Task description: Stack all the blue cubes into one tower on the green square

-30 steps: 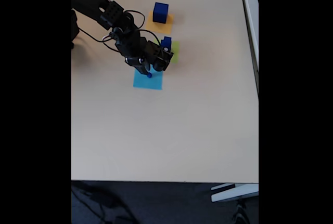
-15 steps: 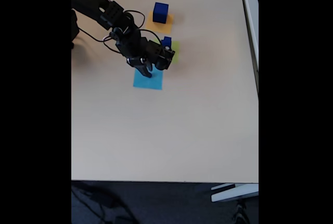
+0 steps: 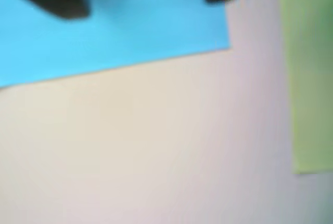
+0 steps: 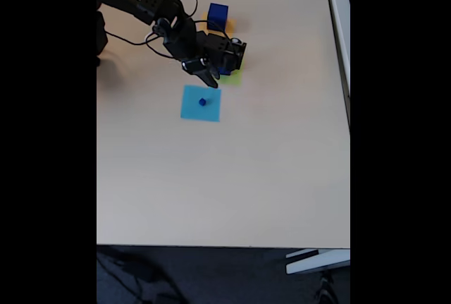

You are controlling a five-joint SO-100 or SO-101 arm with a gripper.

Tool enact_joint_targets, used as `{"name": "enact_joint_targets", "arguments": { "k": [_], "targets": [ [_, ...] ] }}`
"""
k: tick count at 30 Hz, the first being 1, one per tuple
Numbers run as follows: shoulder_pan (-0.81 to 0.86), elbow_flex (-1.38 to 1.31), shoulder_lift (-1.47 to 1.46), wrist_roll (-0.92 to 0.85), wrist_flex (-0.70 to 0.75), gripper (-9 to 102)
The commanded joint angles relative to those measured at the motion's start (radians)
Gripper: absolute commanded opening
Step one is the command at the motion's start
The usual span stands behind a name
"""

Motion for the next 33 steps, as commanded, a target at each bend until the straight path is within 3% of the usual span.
{"name": "enact_joint_targets", "arguments": {
  "k": [1,18,33],
  "targets": [
    [-0.044,-0.066,0.1,0.026,-0.025,12],
    [-0.227,-0.094,0.153,0.156,-0.026,18],
    [-0.244,-0.06,0.078,0.181,-0.043,17]
  ]
}}
